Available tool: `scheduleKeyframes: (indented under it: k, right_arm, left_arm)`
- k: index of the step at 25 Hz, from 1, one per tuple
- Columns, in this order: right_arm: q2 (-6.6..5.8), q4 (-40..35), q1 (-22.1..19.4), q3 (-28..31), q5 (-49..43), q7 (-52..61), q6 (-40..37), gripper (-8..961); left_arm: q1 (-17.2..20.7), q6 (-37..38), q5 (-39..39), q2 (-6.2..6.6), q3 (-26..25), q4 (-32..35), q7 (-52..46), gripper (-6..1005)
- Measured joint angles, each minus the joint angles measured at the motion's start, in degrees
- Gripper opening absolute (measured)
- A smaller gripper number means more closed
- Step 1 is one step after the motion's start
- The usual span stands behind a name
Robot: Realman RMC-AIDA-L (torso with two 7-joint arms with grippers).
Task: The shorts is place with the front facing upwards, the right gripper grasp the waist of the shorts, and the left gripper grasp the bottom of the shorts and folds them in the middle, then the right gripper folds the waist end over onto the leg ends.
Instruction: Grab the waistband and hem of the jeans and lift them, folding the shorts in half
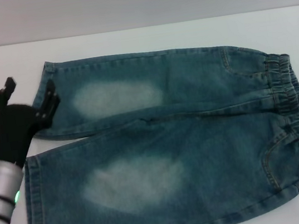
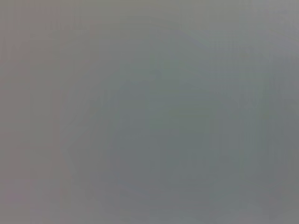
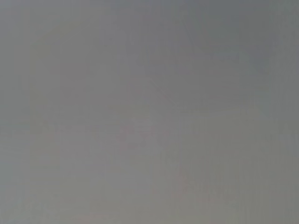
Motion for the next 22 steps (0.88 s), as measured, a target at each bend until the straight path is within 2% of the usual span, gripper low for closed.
scheduleKeyframes:
  k: [2, 3, 4, 6, 9, 12, 14, 16, 19, 20, 22]
  right_arm:
    - [-1.85, -0.80, 2.01, 0.37, -2.31, 5.09, 3.71, 758]
    - [-3.06, -1.44, 3.09, 0.40, -3.36, 8.11, 5.39, 758]
    - [-4.26, -2.20, 4.17, 0.55, -4.26, 11.29, 7.08, 757]
    - [-7.67, -5.26, 6.04, 0.57, -7.13, 17.79, 11.95, 757]
    - [-11.90, -12.13, 7.50, 1.68, -13.00, 24.49, 20.55, 757]
    - [-14.47, -22.31, 7.13, 6.27, -21.31, 29.09, 33.00, 756]
    - [-15.19, -31.49, 5.43, 10.73, -30.29, 33.77, 45.08, 756]
    - [-15.04, -39.99, 3.09, 13.94, -39.28, 38.71, 55.21, 756]
    - [-14.64, -53.87, -1.60, 15.24, -48.33, 44.62, 68.48, 755]
    - [-14.46, -58.23, -2.98, 15.06, -49.37, 45.23, 72.12, 755]
    - [-13.32, -66.55, -6.01, 14.90, -48.59, 43.34, 82.34, 755]
  left_arm:
    - [-0.23, -2.28, 0.02, 0.42, -0.50, -2.16, 0.01, 801]
    - [-0.50, -6.01, 0.02, 1.47, -1.42, -6.00, 0.01, 801]
    - [-0.56, -7.67, 0.06, 1.92, -1.87, -7.49, 0.00, 800]
    - [-0.63, -14.46, 0.07, 3.56, -3.57, -13.26, -0.04, 799]
    - [-0.17, -27.07, 0.13, 5.23, -7.46, -21.62, 0.10, 798]
    - [1.16, -39.51, 1.63, 5.72, -12.82, -29.13, 0.85, 797]
    - [2.75, -49.22, 4.23, 5.59, -17.06, -34.73, 1.08, 797]
    - [4.33, -58.67, 6.66, 5.04, -21.12, -39.70, 1.20, 797]
    - [7.15, -71.98, 9.85, 3.40, -26.96, -47.55, 2.73, 797]
    - [8.55, -76.73, 10.48, 2.26, -29.61, -50.55, 4.06, 797]
    - [10.13, -82.28, 10.70, 0.68, -32.83, -54.26, 6.21, 797]
